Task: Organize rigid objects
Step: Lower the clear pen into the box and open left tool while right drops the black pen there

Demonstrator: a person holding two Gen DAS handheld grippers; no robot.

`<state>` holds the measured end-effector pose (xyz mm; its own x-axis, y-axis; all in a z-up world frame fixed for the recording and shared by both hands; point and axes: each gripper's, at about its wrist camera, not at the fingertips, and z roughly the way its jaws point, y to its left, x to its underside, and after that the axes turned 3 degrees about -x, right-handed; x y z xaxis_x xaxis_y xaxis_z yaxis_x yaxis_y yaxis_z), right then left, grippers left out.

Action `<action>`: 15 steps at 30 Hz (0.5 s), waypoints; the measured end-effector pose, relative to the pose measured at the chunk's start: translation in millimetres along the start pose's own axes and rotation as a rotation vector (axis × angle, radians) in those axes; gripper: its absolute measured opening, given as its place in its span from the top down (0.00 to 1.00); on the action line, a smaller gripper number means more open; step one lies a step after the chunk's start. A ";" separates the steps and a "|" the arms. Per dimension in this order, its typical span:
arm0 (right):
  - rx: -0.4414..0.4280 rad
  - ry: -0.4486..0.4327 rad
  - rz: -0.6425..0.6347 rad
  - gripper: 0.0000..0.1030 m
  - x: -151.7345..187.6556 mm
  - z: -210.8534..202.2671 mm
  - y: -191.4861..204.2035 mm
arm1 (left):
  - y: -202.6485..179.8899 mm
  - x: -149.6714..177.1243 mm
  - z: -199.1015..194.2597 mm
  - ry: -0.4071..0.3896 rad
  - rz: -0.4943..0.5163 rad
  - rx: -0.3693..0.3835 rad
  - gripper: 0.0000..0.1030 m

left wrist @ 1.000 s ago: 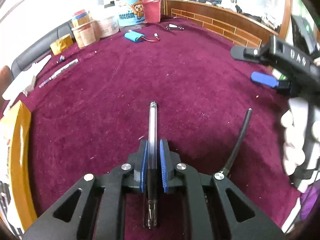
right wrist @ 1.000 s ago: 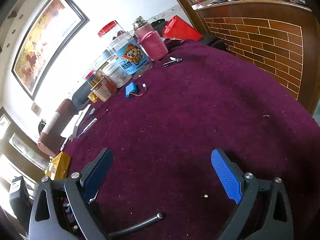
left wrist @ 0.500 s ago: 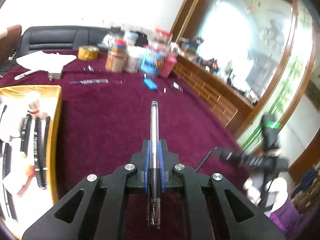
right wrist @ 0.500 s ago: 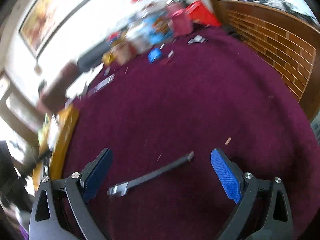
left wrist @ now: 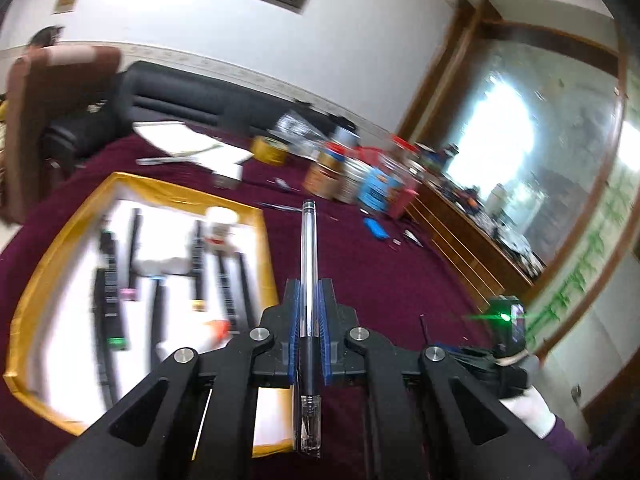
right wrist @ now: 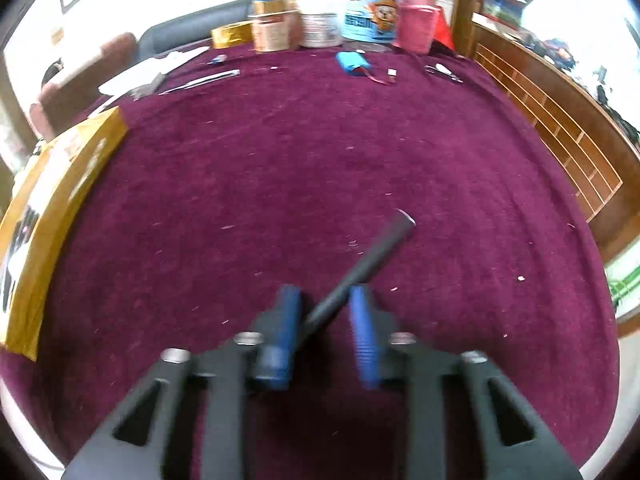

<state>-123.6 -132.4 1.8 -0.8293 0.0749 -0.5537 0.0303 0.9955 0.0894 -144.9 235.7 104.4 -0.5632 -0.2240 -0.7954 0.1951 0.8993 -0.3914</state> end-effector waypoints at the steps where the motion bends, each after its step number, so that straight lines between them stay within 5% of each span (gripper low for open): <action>1: -0.014 0.002 0.004 0.90 1.0 -0.7 -1.0 | 9.2 -1.0 -3.6 -0.008 -0.012 -0.018 0.94; 9: -0.323 -0.003 0.129 0.92 0.4 -13.4 -10.8 | 68.4 7.1 -21.2 -0.004 -0.133 -0.125 0.94; 15: -0.486 -0.001 0.088 0.92 -13.1 -25.4 26.5 | 102.0 16.8 -7.7 0.077 -0.233 -0.194 0.94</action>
<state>-126.1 -108.5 32.5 -0.8348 0.1577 -0.5275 -0.1640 0.8433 0.5118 -140.7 326.6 54.7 -0.6355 -0.4101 -0.6542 -0.0988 0.8835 -0.4578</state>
